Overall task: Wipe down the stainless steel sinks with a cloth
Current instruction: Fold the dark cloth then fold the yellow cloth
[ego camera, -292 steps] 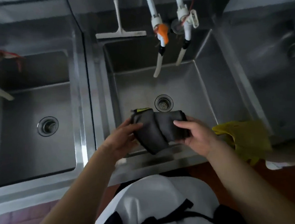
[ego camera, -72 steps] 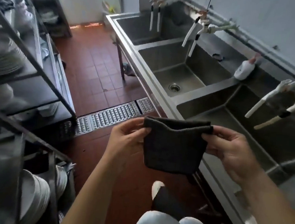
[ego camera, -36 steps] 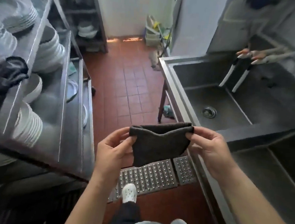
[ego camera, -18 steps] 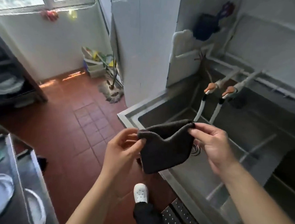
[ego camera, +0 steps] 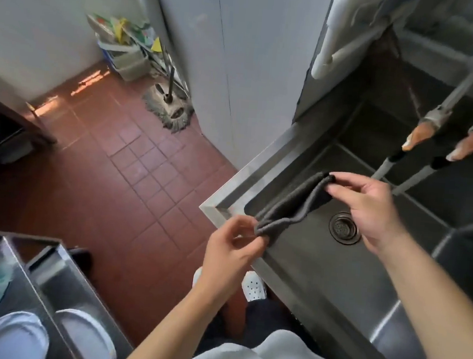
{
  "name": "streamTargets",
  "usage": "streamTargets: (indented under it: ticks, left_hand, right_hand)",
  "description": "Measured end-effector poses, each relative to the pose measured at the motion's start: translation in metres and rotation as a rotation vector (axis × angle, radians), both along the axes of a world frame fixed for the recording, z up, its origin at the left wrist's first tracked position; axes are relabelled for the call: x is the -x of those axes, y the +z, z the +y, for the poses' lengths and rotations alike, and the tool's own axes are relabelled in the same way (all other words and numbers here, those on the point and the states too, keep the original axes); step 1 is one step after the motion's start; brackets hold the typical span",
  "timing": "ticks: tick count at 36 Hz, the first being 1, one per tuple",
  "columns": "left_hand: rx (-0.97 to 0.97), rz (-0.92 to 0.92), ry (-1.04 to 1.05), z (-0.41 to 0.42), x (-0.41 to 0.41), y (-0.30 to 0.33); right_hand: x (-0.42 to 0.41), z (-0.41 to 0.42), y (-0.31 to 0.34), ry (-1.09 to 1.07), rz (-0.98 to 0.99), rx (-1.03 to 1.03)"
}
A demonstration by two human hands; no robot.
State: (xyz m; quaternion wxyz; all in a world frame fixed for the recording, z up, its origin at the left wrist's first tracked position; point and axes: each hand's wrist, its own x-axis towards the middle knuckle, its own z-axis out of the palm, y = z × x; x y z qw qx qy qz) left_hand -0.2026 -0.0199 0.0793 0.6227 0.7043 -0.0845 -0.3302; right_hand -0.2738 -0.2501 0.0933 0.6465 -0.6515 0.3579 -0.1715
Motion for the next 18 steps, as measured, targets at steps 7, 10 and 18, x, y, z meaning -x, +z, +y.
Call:
streamTargets:
  ticks: [7,10,18]
  left_hand:
    - [0.115,0.331,-0.263,0.006,-0.022,-0.022]
    - [0.185,0.396,-0.281,0.017,-0.059,-0.027]
    - [-0.231,0.359,0.008,0.065,-0.178,-0.107]
  right_hand:
    - [-0.036,0.002,-0.001,0.102,0.252,0.154]
    - [-0.07,0.018,-0.005,0.041,0.276,0.145]
    - [-0.192,0.088,-0.1,0.12,0.605,0.291]
